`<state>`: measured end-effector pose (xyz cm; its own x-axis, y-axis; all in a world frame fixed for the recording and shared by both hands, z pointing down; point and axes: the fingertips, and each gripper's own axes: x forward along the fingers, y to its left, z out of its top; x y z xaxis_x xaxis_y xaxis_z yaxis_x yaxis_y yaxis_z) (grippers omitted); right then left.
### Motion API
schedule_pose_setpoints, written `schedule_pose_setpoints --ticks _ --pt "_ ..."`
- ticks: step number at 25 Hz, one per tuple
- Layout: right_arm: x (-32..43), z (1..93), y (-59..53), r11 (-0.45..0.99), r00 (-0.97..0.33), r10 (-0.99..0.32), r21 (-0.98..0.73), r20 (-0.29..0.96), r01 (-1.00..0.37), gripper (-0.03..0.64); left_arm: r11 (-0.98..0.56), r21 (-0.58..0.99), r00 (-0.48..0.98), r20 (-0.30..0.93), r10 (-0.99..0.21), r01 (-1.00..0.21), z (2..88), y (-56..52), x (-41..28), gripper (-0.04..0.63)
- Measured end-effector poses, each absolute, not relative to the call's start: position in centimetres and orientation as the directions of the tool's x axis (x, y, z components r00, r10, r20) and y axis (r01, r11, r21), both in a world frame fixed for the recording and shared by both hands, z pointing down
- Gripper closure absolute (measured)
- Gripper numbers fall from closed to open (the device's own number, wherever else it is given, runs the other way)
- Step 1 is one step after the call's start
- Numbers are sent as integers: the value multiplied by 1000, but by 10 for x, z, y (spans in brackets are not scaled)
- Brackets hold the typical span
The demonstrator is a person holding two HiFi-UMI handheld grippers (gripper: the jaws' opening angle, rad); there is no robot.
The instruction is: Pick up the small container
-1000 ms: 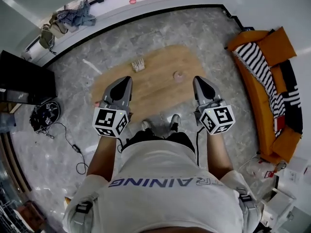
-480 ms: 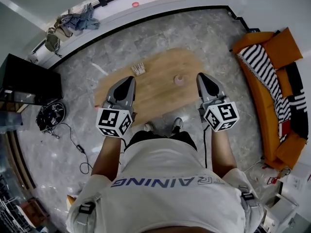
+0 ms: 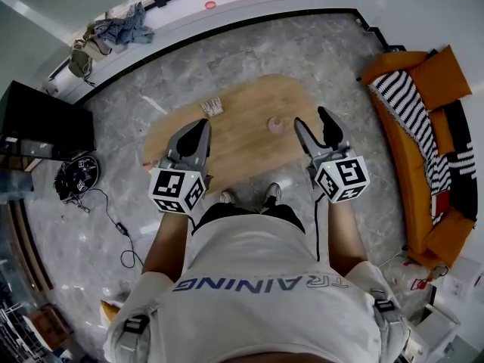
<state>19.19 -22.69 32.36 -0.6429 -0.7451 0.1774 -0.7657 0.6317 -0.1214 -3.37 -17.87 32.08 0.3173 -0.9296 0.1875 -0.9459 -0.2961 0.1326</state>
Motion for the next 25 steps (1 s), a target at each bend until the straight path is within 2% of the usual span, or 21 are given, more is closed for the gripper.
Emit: schedule_pose_setpoints --ticks 4,8,16,25 --pt "190 332 -230 634 -641 -738 -111 208 -766 223 -294 144 318 184 -930 -945 322 -181 -35 595" --pt "194 340 -231 627 -629 -740 -96 240 -773 133 -296 149 321 185 -929 -943 324 -183 -33 595" --pt "201 361 -236 621 -621 -724 -108 300 -777 117 -295 150 322 209 -923 -944 333 -191 -25 595" --pt "204 433 -261 619 -613 -671 -139 418 -773 117 -263 167 301 277 -913 -950 377 -212 -12 595"
